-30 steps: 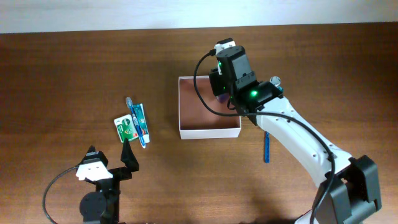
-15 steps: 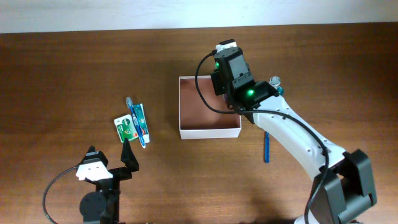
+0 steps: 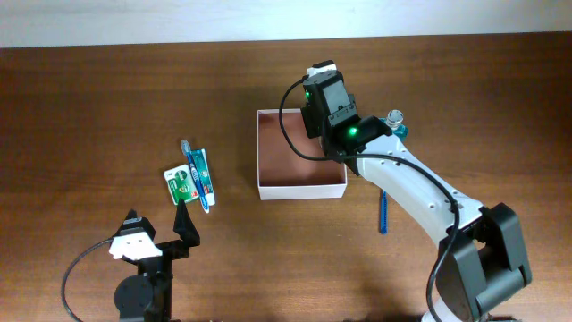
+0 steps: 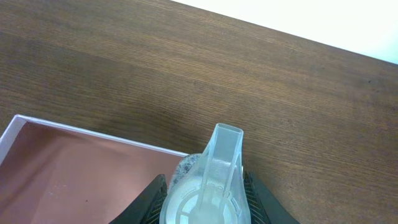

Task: Pack container
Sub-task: 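Carry the soap bottle left and lower it into the box, then release the soap bottle and move the right gripper over the Listerine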

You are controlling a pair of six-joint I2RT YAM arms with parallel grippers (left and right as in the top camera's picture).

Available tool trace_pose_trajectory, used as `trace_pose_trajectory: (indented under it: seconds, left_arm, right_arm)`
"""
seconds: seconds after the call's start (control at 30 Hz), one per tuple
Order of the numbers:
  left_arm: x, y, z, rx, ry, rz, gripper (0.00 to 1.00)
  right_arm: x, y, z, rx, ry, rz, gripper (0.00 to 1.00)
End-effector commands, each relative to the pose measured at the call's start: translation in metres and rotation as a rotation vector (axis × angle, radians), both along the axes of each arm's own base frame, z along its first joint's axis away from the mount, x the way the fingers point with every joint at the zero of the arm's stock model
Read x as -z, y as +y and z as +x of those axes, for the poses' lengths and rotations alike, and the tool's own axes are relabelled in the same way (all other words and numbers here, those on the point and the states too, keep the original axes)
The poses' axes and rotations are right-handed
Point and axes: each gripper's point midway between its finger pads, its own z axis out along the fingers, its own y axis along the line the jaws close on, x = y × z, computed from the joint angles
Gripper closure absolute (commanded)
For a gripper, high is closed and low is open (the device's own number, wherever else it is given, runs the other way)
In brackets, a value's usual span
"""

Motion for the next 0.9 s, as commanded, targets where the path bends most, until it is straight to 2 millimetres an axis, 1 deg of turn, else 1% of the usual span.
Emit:
trace_pose_trajectory:
  seconds: [0.0,0.03,0.1,0.13,0.2,0.23,0.37,0.43,0.53,0.57,0.6,0.63,0.7,0.73,0.77,0.8,0.83,0.87]
  left_arm:
    - [0.002,0.002,0.000,-0.004,0.000,0.020,0.01]
    - [0.002,0.002,0.000,-0.004,0.000,0.020,0.01]
    - [0.002,0.002,0.000,-0.004,0.000,0.020,0.01]
    - [0.002,0.002,0.000,-0.004,0.000,0.020,0.01]
    - [0.002,0.002,0.000,-0.004,0.000,0.020,0.01]
    - [0.002,0.002,0.000,-0.004,0.000,0.020,0.01]
    - [0.002,0.002,0.000,-0.004,0.000,0.020,0.01]
    - [0.002,0.002,0.000,-0.004,0.000,0.020,0.01]
    - [0.002,0.002,0.000,-0.004,0.000,0.020,0.01]
    - [0.002,0.002,0.000,-0.004,0.000,0.020,0.01]
    - [0.002,0.002,0.000,-0.004,0.000,0.020,0.01]
    - [0.002,0.002,0.000,-0.004,0.000,0.020,0.01]
    - [0.002,0.002,0.000,-0.004,0.000,0.020,0.01]
    - [0.002,0.002,0.000,-0.004,0.000,0.020,0.01]
    - [0.002,0.002,0.000,-0.004,0.000,0.020,0.01]
    - [0.002,0.002,0.000,-0.004,0.000,0.020,0.01]
    - [0.002,0.002,0.000,-0.004,0.000,0.020,0.01]
    - [0.002,0.002,0.000,-0.004,0.000,0.020,0.01]
  right_arm:
    - [-0.023,0.000,0.008,0.029,-0.066,-0.001,0.68]
    - [-0.023,0.000,0.008,0.029,-0.064,-0.002,0.67]
    - [-0.022,-0.001,0.007,0.029,-0.060,-0.005,0.51]
    - [-0.022,-0.001,0.007,0.029,-0.059,-0.005,0.47]
    - [-0.022,-0.001,0.007,0.028,-0.059,-0.005,0.46]
    - [-0.022,-0.001,0.007,0.028,-0.059,-0.005,0.44]
    - [-0.023,0.000,0.008,0.030,-0.065,-0.004,0.26]
    - [-0.038,-0.010,0.010,0.075,-0.102,-0.030,0.20]
    - [-0.066,-0.023,0.005,0.117,-0.132,-0.055,0.18]
    - [-0.085,-0.028,-0.002,0.127,-0.140,-0.059,0.17]
    - [-0.098,-0.032,-0.008,0.127,-0.139,-0.060,0.17]
    - [-0.102,-0.033,-0.010,0.127,-0.139,-0.059,0.17]
    - [-0.119,-0.047,-0.024,0.175,-0.124,-0.029,0.17]
    - [-0.121,-0.055,-0.029,0.204,-0.115,-0.010,0.17]
    - [-0.123,-0.068,-0.035,0.251,-0.099,0.012,0.17]
    - [-0.122,-0.076,-0.039,0.278,-0.085,0.019,0.16]
    - [-0.119,-0.088,-0.043,0.310,-0.062,0.020,0.12]
    - [-0.116,-0.097,-0.045,0.337,-0.043,0.018,0.12]
